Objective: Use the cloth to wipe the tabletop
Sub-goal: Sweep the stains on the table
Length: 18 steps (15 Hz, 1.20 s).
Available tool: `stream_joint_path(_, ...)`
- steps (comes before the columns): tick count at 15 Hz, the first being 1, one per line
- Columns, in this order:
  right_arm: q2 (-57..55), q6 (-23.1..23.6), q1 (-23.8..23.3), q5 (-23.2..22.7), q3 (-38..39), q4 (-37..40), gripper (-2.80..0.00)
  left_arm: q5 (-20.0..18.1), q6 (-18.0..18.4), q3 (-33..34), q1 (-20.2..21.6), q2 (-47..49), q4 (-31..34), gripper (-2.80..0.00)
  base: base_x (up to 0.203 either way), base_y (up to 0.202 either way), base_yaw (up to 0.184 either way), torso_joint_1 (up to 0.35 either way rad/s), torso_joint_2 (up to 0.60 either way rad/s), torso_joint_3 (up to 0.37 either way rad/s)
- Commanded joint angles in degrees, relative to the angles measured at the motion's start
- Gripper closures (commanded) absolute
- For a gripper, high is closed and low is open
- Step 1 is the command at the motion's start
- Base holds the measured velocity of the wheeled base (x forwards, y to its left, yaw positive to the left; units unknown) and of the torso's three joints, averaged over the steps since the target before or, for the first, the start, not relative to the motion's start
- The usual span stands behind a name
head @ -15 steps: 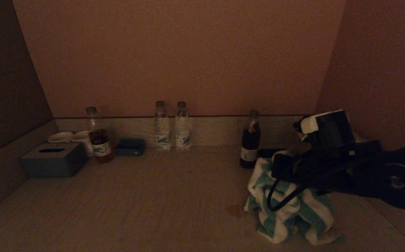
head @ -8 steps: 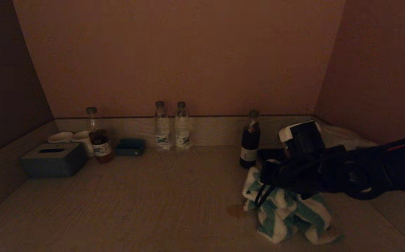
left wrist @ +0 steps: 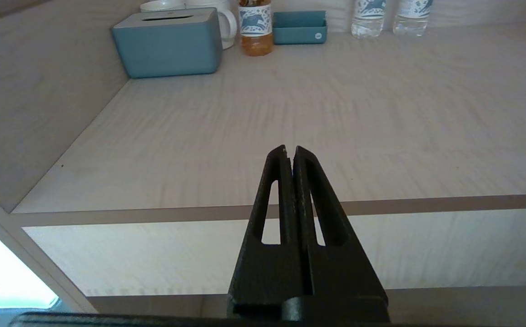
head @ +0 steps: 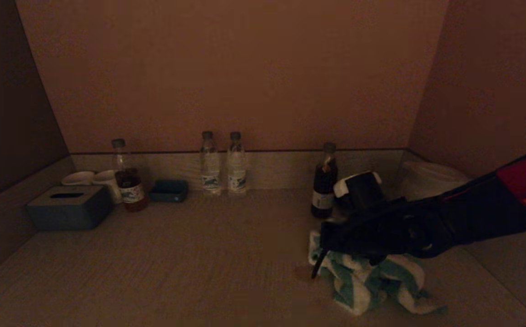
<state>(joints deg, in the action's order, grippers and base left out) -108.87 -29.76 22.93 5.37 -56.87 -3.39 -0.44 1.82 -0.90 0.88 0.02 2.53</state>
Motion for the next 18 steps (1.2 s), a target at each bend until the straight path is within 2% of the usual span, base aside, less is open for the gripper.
stream_joint_path(1, -3.3, -0.1, 1.7, 0.3, -1.1, 0.0, 0.00, 0.0, 0.0, 0.0, 0.0, 0.1, 0.0, 0.00, 0.000, 0.000, 0.000, 0.000, 0.00, 0.000)
stream_joint_path(11, -6.3, -0.2, 4.4, -0.3, -3.4, -0.1, 0.00, 0.0, 0.0, 0.0, -0.1, 0.1, 0.0, 0.00, 0.000, 0.000, 0.000, 0.000, 0.00, 0.000)
stream_joint_path(18, -7.1, 0.2, 12.3, 0.3, -5.5, 0.0, 0.00, 0.0, 0.0, 0.0, 0.0, 0.1, 0.0, 0.00, 0.000, 0.000, 0.000, 0.000, 0.00, 0.000)
